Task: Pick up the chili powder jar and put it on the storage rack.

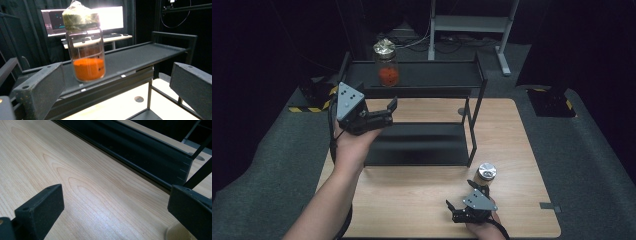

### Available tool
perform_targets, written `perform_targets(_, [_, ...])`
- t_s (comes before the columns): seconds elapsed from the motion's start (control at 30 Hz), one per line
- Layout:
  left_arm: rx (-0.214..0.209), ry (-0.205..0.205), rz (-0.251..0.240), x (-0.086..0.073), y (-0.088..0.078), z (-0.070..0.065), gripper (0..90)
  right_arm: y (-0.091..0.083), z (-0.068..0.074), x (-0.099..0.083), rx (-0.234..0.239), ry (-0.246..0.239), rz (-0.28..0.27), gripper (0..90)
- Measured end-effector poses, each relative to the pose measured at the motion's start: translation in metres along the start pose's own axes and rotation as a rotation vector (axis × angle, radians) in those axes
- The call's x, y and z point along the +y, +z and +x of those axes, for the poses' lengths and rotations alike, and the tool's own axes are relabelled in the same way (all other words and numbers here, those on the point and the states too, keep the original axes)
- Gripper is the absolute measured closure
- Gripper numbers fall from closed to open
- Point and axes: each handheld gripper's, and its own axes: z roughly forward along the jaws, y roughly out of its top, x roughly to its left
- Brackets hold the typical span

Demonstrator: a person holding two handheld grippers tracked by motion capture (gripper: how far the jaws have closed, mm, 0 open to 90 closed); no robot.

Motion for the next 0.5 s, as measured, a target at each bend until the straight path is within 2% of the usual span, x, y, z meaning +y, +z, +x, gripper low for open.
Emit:
perform_targets(0.1, [-0.007,-0.024,0.007,-0.009,-0.007,-0.001,0.3,0.000,0.000,0.000,-0.001,0.000,0.000,0.0])
perform_targets(0.4, [-0.003,-0.018,0.035,-0.043,-0.024,-0.009,0.3,0.000,0.001,0.000,-0.002,-0.002,0.001,0.0])
perform_targets(0.5, [-0.007,-0.030,0.051,-0.055,-0.028,-0.010,0.3,0.000,0.000,0.000,-0.002,-0.001,0.002,0.0])
